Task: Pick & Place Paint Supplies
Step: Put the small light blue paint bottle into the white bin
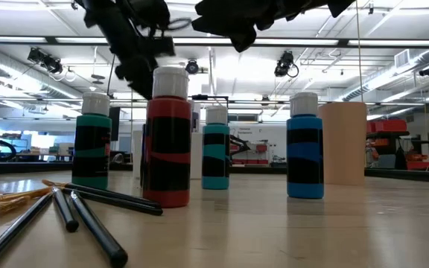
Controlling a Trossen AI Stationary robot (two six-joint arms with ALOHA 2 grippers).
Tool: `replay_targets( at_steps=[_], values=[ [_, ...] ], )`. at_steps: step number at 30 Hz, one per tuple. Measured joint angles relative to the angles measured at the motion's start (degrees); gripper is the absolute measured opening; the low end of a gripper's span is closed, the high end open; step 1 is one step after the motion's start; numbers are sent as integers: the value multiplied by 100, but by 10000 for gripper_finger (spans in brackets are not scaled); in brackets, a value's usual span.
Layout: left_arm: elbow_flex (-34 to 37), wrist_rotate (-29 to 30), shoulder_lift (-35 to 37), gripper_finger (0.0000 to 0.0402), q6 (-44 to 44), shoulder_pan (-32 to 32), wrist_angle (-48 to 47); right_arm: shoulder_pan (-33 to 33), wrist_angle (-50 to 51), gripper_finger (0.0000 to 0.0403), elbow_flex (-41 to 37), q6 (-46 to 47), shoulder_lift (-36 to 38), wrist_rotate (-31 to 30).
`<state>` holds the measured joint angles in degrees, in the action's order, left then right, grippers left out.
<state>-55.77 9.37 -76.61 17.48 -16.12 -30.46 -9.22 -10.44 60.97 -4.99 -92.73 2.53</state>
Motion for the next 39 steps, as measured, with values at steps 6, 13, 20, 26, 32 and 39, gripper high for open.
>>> replay_targets(
  at_steps=[6,13,20,26,32,39],
  values=[
    [-2,-227,810,192,-494,168,10,0,66,171,0,0,0,-2],
    [0,-782,1805,192,-643,400,-112,-1,158,171,0,0,0,-16],
    [145,-812,2444,192,-784,621,-358,-1,264,171,0,0,0,-14],
    [866,-815,2872,192,-808,707,-140,1,465,171,0,0,0,-16],
    [1829,-1416,3202,191,-1019,716,871,1,497,171,0,0,0,-16],
    [2747,-2214,3323,191,-1262,717,2533,1,594,171,0,0,0,-16]
  ],
)
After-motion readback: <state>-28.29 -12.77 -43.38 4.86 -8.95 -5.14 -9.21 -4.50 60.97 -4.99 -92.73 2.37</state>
